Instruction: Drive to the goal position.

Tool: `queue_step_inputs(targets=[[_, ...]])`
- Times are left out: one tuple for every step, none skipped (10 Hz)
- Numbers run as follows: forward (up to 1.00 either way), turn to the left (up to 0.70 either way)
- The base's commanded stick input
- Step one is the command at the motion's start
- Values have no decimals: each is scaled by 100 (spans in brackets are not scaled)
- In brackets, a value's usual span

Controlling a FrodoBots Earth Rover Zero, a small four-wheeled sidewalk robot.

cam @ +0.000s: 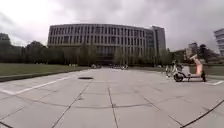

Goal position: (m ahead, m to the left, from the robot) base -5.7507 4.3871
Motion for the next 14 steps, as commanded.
queue_step_inputs(targets=[[70,0],[70,0],[70,0],[70,0],[70,0],[70,0],[70,-3],[70,-19],[70,-24],[70,-22],[70,0],[70,0],[70,0],[70,0]])
